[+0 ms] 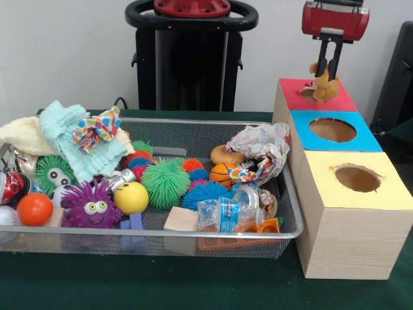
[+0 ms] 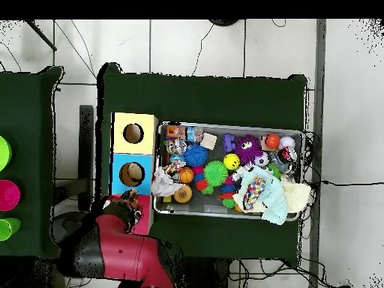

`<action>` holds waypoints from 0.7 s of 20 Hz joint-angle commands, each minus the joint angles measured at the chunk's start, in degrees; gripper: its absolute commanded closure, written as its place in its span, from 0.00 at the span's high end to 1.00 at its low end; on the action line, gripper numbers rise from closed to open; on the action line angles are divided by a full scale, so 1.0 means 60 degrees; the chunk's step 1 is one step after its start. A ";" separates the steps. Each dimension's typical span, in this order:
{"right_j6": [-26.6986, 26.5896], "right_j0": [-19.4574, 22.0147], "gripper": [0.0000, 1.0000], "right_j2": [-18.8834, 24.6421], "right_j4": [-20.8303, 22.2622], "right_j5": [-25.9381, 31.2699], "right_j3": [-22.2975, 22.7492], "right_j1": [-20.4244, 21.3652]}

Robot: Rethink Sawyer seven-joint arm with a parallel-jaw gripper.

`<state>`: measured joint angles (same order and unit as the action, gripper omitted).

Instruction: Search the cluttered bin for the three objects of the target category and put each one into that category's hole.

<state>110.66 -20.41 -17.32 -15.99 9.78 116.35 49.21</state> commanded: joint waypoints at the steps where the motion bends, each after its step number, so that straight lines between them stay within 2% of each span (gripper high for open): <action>1: 0.1606 0.0078 0.00 -0.0134 0.0087 0.0968 0.0208 -0.0315; 6: 0.1634 -0.0163 0.00 -0.0443 0.0081 0.1702 -0.0284 -0.0556; 14: 0.1570 -0.0050 0.00 -0.0330 0.0044 0.1824 -0.0288 -0.0531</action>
<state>110.66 -21.43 -20.37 -16.00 14.09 116.33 47.77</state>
